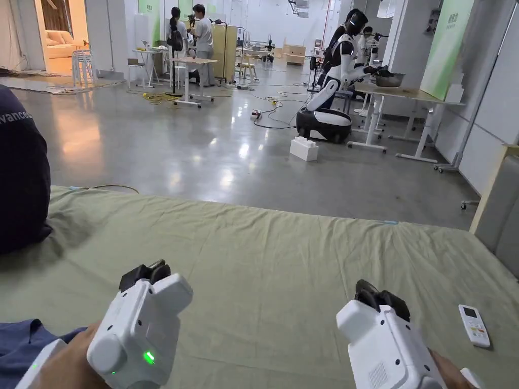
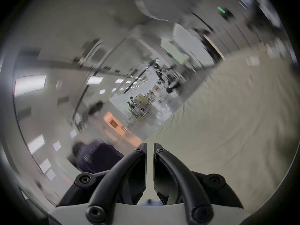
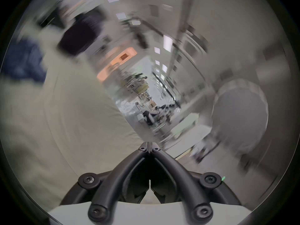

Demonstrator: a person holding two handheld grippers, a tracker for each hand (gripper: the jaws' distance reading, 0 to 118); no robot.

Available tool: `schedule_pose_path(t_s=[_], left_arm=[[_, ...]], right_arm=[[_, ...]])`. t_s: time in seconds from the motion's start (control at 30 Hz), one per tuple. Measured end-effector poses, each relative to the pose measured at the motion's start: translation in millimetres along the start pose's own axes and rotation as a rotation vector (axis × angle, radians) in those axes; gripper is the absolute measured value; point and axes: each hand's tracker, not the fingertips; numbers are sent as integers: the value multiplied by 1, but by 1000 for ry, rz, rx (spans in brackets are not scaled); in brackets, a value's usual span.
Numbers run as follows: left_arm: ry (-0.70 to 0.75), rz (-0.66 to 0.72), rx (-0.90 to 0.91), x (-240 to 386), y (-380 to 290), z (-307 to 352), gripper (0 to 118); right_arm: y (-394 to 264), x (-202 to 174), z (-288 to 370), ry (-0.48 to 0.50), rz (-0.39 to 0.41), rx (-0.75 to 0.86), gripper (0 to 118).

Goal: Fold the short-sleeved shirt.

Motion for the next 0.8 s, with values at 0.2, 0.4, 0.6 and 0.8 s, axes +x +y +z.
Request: schedule_pose_path(t_s=[0.2, 0.4, 0.6, 0.8], left_arm=[[-10, 268, 1, -13, -5, 3, 8], [-41, 1243, 33, -36, -27, 3, 8], [-39, 1269, 31, -29, -24, 7, 8], [-51, 1154, 51, -27, -12, 10, 8]], right_arm=[[-10, 7, -4, 27, -352, -70, 0], [-28, 19, -3, -58, -1104, -220, 0], [-27, 16, 1, -72, -1316, -268, 0], [-23, 18, 0, -81, -1298, -262, 0]])
